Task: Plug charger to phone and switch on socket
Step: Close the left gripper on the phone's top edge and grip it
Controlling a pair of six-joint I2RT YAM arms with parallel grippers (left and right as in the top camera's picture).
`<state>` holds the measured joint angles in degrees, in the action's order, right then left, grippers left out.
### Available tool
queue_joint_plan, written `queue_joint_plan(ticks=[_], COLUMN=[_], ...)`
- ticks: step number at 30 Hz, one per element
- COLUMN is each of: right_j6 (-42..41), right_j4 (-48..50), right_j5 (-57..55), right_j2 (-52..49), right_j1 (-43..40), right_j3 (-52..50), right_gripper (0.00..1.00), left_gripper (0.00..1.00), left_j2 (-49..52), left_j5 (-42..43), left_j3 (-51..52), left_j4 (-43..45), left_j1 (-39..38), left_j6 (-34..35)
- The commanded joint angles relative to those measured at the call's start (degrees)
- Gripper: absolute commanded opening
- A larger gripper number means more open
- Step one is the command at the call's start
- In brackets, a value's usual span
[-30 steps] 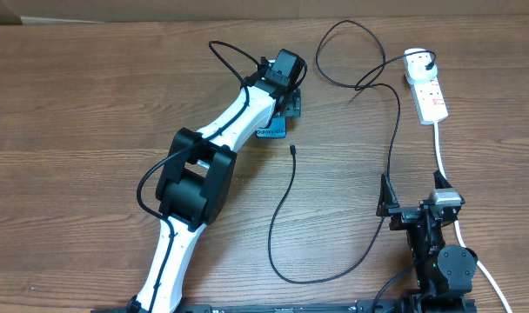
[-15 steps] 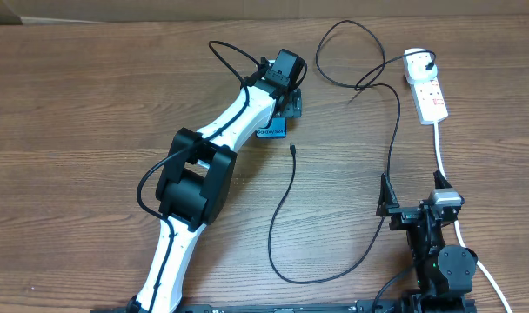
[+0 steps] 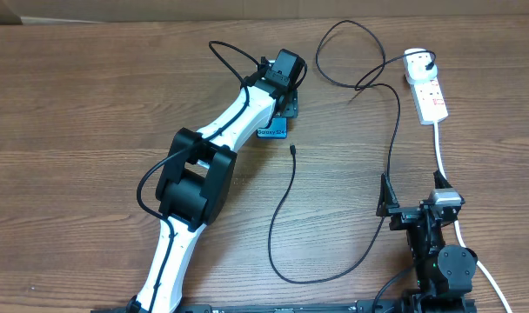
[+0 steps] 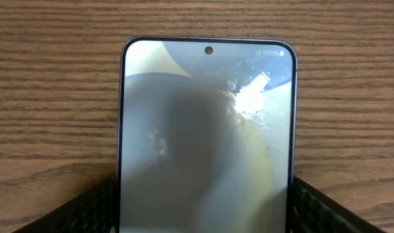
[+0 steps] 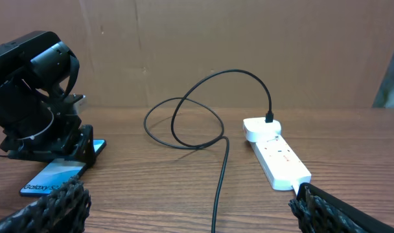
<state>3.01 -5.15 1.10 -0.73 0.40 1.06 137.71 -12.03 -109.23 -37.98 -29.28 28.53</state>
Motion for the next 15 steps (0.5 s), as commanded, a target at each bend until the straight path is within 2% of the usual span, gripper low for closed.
queue_joint_plan(ticks=[1, 7, 15], right_j6=[0.09, 0.09, 0.09], right_j4=[0.31, 0.33, 0.31], right_j5=[-0.15, -0.15, -0.13], right_j2=[0.46, 0.46, 0.46], right_j1=[-0.04, -0.04, -0.04], right_j3=[-0.61, -0.61, -0.61], right_gripper=[1.0, 1.0, 1.0], left_gripper=[0.75, 0.79, 0.77], left_j2=[2.25, 2.25, 2.25], left_j5=[1.18, 1.22, 1.22], left_j3=[1.44, 1.44, 1.44], left_j4=[-1.2, -1.2, -1.22], left_j1=[-0.33, -0.33, -0.33], left_j6=[0.17, 0.17, 0.15])
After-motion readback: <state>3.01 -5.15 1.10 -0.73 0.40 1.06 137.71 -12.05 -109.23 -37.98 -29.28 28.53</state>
